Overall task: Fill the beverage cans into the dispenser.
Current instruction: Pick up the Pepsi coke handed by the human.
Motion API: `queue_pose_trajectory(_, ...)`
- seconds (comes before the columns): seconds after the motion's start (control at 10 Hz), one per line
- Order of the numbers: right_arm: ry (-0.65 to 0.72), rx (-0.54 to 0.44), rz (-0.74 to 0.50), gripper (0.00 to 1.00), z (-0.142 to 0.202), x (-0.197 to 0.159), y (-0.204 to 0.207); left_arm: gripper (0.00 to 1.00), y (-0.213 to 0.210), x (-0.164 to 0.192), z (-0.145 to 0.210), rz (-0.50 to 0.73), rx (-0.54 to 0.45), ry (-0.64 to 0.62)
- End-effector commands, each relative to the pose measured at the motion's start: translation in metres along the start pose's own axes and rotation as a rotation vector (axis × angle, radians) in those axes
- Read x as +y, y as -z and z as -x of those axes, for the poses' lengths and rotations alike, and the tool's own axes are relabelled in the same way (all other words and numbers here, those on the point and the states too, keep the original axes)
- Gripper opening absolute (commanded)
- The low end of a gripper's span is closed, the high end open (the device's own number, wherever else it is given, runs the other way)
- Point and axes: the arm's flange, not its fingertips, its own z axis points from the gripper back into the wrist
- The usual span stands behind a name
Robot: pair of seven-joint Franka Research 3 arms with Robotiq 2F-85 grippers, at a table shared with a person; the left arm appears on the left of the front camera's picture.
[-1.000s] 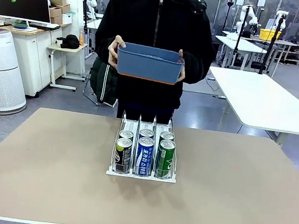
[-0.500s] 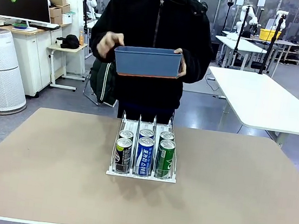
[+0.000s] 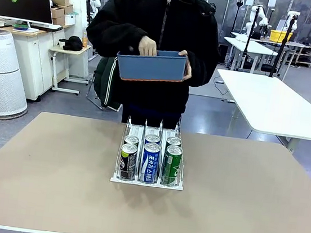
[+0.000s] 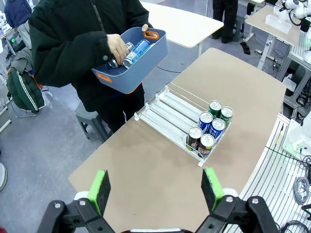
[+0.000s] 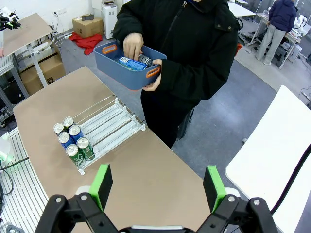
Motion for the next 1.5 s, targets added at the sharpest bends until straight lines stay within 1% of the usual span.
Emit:
queue_pose_trajectory(0.0, 0.0, -0.002, -0.002, 1.0, 0.0005, 0.0013, -0.0006, 1.0, 0.0003, 0.0006, 0.0012, -0.001, -0.001, -0.002)
queue_pose_trajectory(1.4, 0.0, -0.002, -0.002, 1.0, 0.0005, 0.0013, -0.0006, 1.0, 0.0003, 0.0006, 0.0012, -0.001, -0.001, -0.002)
